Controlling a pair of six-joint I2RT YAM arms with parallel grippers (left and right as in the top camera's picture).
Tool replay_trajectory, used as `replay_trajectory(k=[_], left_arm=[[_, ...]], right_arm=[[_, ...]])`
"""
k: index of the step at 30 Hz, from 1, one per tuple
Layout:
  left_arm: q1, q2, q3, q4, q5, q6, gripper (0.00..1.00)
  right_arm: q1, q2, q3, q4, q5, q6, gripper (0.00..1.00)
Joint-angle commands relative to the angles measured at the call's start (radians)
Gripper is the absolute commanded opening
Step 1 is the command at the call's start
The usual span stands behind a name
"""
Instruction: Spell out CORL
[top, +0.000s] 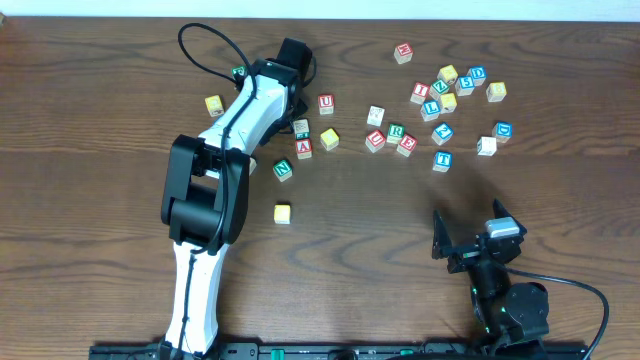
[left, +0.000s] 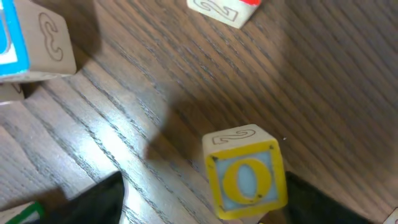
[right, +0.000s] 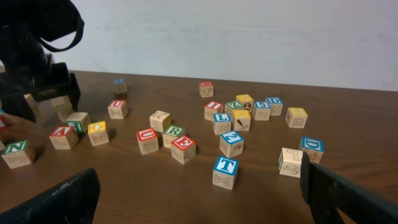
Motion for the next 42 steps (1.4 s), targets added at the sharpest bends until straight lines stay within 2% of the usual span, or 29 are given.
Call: replay_trajectory(k=[1, 3, 5, 15, 18, 42], left_arm=[[0.008, 0.006, -0.009, -0.001, -0.029, -0.014, 0.64], [0.007, 0.006, -0.010, -0.002, -0.029, -0.014, 0.57], [0.007, 0.006, -0.010, -0.001, -0.029, -0.014, 0.56], [0.007, 0.006, -0.010, -0.004, -0.048, -0.006, 0.58], [0.008, 0.006, -0.010, 0.005, -0.056, 0.042, 0.59], [0.008, 0.027, -0.010, 0.027, -0.059, 0.042, 0.58]], right_arm=[[-0.007, -0.005, -0.001, -0.005, -0.005, -0.010, 0.99], [-0.007, -0.005, -0.001, -0.005, -0.005, -0.010, 0.99], [-0.007, -0.005, -0.001, -0.005, -0.005, -0.010, 0.99], [-0.007, -0.005, -0.001, -0.005, -0.005, -0.010, 0.99], [-0.007, -0.005, -0.001, -0.005, -0.005, -0.010, 0.99], [-0.007, -0.005, -0.001, -0.005, -0.005, -0.010, 0.99]])
